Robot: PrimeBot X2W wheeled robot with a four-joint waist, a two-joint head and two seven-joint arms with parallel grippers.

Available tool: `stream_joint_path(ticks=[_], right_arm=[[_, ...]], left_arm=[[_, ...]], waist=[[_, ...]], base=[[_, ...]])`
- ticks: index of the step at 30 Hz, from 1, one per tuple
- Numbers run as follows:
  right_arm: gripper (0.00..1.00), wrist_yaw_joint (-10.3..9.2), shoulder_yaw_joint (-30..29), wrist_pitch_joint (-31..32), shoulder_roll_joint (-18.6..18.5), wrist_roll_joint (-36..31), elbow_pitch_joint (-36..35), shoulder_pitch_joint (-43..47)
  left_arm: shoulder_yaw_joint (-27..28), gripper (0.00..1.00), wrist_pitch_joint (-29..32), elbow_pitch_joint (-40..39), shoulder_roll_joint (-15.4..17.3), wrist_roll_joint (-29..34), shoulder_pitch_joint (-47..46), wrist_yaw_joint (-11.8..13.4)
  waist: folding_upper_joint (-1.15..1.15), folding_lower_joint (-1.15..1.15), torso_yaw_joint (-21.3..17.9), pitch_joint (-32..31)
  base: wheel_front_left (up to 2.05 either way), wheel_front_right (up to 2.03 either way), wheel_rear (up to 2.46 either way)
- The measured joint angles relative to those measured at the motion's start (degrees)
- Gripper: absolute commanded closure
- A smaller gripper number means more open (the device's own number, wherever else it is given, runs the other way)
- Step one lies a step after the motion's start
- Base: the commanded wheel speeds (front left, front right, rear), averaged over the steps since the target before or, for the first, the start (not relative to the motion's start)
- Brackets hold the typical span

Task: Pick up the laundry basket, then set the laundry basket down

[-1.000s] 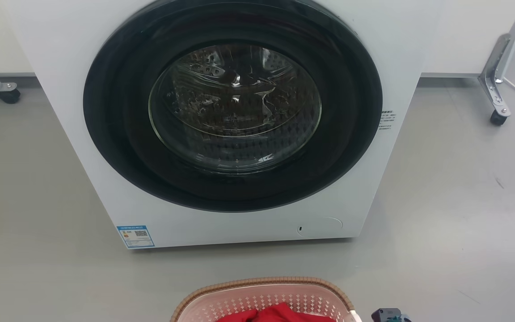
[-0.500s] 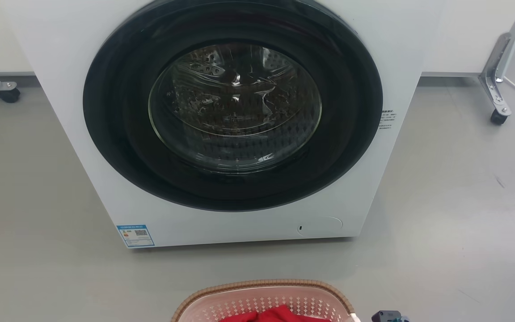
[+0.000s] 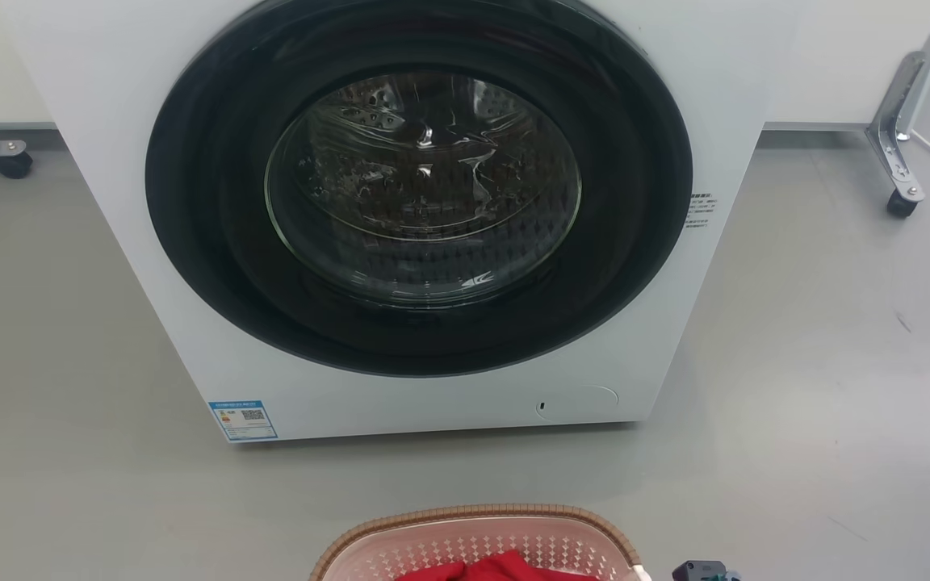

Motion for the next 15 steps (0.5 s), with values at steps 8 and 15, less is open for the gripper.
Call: stream_joint_path(ticks=[8,15], right_arm=[[1.0,0.0,0.7,-0.3,0.0,0.5,0.4,-1.3],[1.0,0.01,0.8,-1.4,0.0,0.5,1.0,-4.4]], left_arm=[[-0.1,1.0,-0.1,-0.2,0.0,-0.3,-0.2,0.0],[0.0,1.0,-0.6,-0.5,0.0,-0.3,-2.7,0.2]], waist=[[0.0,0.0,-0.2,1.8],[0.0,0.0,-0.3,4.8]], base=[[0.0,0.0,0.0],[0.0,0.0,0.0]])
